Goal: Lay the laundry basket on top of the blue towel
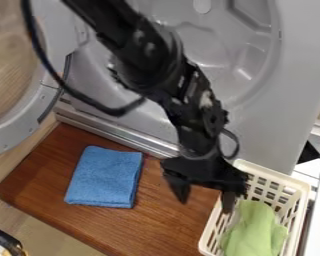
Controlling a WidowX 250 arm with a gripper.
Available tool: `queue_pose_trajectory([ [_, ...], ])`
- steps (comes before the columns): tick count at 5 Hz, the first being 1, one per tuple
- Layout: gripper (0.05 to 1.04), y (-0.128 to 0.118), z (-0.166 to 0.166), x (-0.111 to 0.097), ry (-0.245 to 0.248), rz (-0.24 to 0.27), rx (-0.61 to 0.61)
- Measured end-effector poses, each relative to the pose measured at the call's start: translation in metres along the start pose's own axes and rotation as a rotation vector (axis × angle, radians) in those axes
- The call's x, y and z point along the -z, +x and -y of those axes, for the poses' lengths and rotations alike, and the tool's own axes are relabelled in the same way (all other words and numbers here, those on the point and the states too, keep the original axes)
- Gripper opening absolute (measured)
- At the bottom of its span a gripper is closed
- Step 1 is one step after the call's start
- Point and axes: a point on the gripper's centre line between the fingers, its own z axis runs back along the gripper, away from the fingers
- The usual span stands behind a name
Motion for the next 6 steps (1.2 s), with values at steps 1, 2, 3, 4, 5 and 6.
queue_pose_trajectory([
  [1,0.999,-0.002,0.012,0.022,0.003,-0.037,0.021],
  [2,0.947,-0.001,0.011,0.037,0.067,-0.050,-0.003],
  [3,0.656,0.001,0.008,0.037,0.111,-0.039,0.006],
  [4,0.364,0.000,0.006,0.037,0.117,-0.036,0.007],
  [5,0.168,-0.003,0.004,0.033,0.105,-0.020,0.006],
  [6,0.107,-0.002,-0.004,0.031,0.075,0.010,-0.020],
])
